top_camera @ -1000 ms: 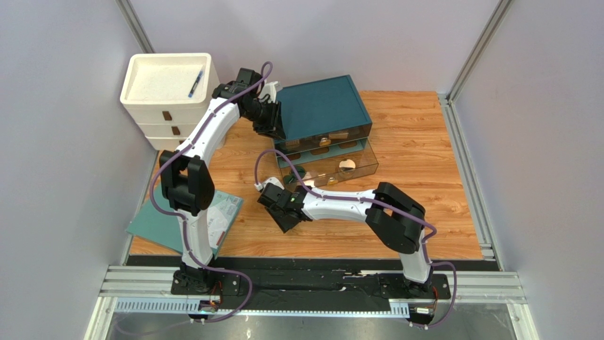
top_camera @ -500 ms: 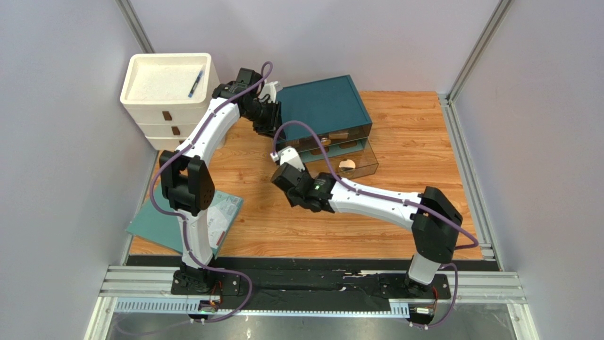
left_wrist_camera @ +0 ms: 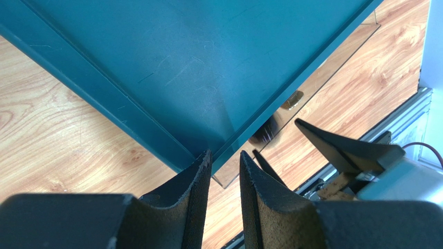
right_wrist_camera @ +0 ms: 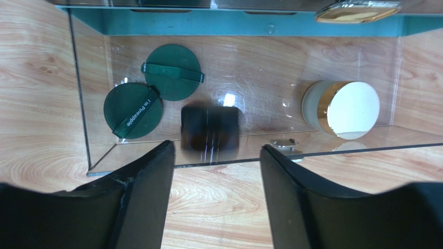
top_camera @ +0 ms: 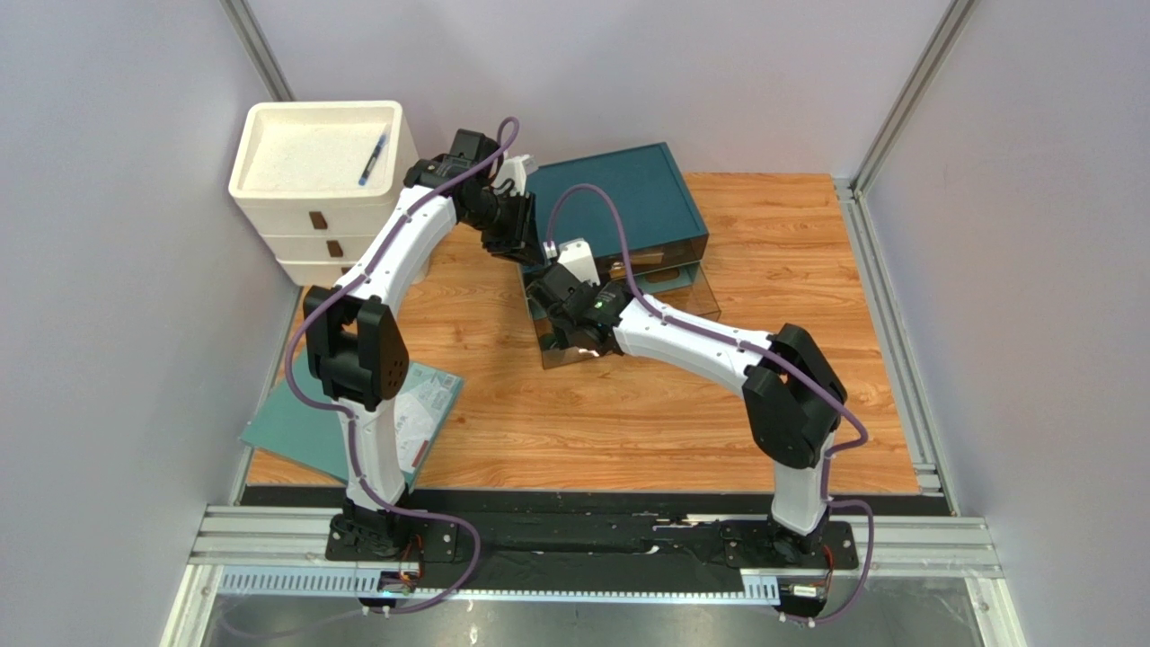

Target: Organize the makeup

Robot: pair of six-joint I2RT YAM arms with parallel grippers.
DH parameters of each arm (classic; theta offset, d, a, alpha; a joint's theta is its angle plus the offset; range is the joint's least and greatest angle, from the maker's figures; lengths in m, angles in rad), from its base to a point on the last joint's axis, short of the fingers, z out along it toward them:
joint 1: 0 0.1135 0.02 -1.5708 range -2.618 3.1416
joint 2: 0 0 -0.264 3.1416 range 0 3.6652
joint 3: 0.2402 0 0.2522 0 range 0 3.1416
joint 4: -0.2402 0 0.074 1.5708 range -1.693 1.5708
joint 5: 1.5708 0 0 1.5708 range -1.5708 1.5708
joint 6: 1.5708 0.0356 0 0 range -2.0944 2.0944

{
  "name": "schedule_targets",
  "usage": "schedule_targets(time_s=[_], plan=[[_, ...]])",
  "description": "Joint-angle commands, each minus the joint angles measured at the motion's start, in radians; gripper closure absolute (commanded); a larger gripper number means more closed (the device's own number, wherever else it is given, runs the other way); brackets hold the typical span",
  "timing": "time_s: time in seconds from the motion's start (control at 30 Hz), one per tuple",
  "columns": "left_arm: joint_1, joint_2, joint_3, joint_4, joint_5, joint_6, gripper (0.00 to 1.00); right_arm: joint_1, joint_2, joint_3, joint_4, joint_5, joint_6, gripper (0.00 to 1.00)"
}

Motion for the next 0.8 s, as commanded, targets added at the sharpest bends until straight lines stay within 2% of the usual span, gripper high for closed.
schedule_targets(time_s=[0.0, 0.07, 0.23, 0.33, 0.37, 0.4, 0.43, 0.47, 0.5, 0.53, 0.63, 0.77], plan=[[0.015, 0.053, -0.032, -0.232, -0.116, 0.057, 0.64, -0.008, 0.011, 0.059, -0.036, 0.002, 0.06, 0.33], [0.015, 0.053, -0.031, -0.232, -0.116, 0.057, 0.64, -0.006, -0.004, 0.059, -0.042, 0.008, 0.065, 0.3], [0.015, 0.058, -0.031, -0.226, -0.108, 0.051, 0.64, -0.012, -0.163, -0.016, -0.011, 0.017, 0.147, 0.3], [0.015, 0.059, -0.028, -0.228, -0.108, 0.051, 0.64, -0.035, -0.268, -0.151, 0.082, -0.05, 0.21, 0.37], [0.017, 0.061, -0.026, -0.226, -0.108, 0.051, 0.64, -0.047, -0.344, -0.195, 0.117, -0.114, 0.27, 0.45], [0.017, 0.063, -0.024, -0.228, -0.108, 0.051, 0.64, -0.076, -0.394, -0.314, 0.162, -0.157, 0.302, 0.51], [0.015, 0.061, -0.023, -0.228, -0.108, 0.051, 0.64, -0.096, -0.438, -0.376, 0.284, -0.21, 0.333, 0.58], [0.015, 0.064, -0.023, -0.228, -0.108, 0.049, 0.64, -0.119, -0.525, -0.451, 0.347, -0.313, 0.418, 0.85], [0.015, 0.066, -0.021, -0.228, -0.108, 0.051, 0.64, -0.161, -0.561, -0.516, 0.406, -0.349, 0.468, 1.0], [0.015, 0.064, -0.021, -0.228, -0.112, 0.051, 0.64, -0.181, -0.592, -0.638, 0.496, -0.374, 0.533, 1.0], [0.015, 0.066, -0.021, -0.229, -0.116, 0.052, 0.64, -0.241, -0.684, -0.824, 0.63, -0.451, 0.707, 1.0], [0.015, 0.069, -0.018, -0.229, -0.116, 0.052, 0.64, -0.279, -0.696, -0.923, 0.67, -0.494, 0.784, 1.0]])
